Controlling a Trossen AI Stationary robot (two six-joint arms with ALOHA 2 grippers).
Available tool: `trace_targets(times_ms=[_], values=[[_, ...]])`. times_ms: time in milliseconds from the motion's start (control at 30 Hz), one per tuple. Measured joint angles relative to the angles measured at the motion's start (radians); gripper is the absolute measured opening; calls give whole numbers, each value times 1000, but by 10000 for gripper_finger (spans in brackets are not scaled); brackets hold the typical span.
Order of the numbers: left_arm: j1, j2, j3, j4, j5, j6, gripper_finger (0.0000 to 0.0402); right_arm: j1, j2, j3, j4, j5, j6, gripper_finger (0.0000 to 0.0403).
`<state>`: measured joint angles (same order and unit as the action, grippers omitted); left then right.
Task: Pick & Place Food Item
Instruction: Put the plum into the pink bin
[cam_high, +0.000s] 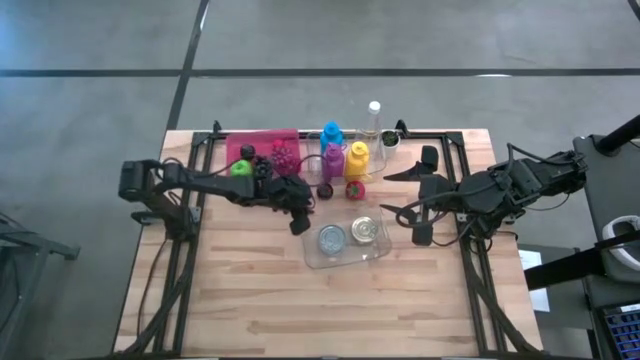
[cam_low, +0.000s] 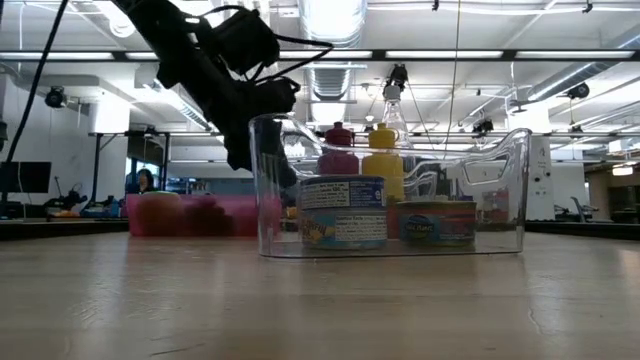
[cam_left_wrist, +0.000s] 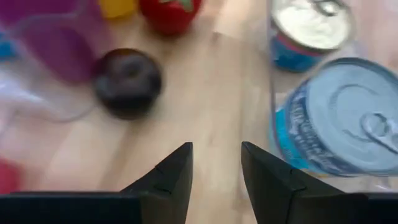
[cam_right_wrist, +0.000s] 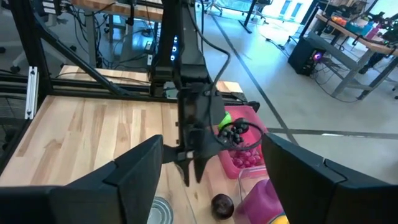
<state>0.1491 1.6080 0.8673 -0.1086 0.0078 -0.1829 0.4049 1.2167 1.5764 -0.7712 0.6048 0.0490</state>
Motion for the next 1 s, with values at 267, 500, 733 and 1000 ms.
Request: trace_targets(times_ms=[267,500,733,1000], values=[[-104,13,0,56,26,1,137,0,0,0,0,0,0,282],[-159,22,1,164,23,-6,136,0,0,0,0,0,-4,290],[-125,10,0,135,-97,-93,134,0,0,0,-1,0,-7,282],[-89,-16,5,132,-143,-309,133,0,0,0,-2,0,-19,271]])
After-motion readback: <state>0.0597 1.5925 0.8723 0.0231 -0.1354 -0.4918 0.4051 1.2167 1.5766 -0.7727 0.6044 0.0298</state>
